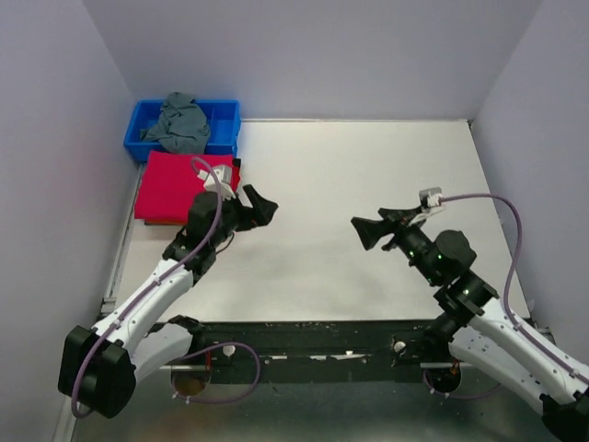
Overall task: Fold and stack the t-shirts
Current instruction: Put the neatly folded tshirt into the corner of the board with both arms
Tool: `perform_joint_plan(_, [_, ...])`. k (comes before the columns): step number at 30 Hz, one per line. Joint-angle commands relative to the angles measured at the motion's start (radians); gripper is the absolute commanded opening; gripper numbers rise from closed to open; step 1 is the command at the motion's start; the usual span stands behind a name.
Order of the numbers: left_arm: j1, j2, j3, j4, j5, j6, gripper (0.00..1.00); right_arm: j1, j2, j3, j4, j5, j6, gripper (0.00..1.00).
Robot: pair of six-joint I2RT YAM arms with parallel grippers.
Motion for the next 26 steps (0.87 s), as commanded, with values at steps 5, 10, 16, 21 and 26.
perform_joint_plan(5, [-0.195,-0.07,-0.304,0.392,-0.119,0.177,0.99,0.004,-0.318,-0.277,-0.053,0.3,-0.01,1.0])
perform_joint_plan(10, [-0.218,-0.065,-0.332,0.47,-0.055,0.209,0.99,0.004,-0.349,-0.348,0.01,0.307,-0.022,1.0])
perform_joint_plan(16, [-0.227,-0.024,-0.304,0.464,-0.007,0.198,0.99,0.004,-0.265,-0.323,0.005,0.323,-0.005,1.0])
perform_joint_plan(21, [-0.228,-0.05,-0.31,0.466,-0.002,0.197,0.99,0.004,-0.251,-0.323,0.011,0.315,-0.007,1.0])
perform_joint_plan(26, [-0.228,-0.065,-0.313,0.464,-0.002,0.195,0.99,0.004,-0.245,-0.322,0.013,0.297,-0.016,0.99])
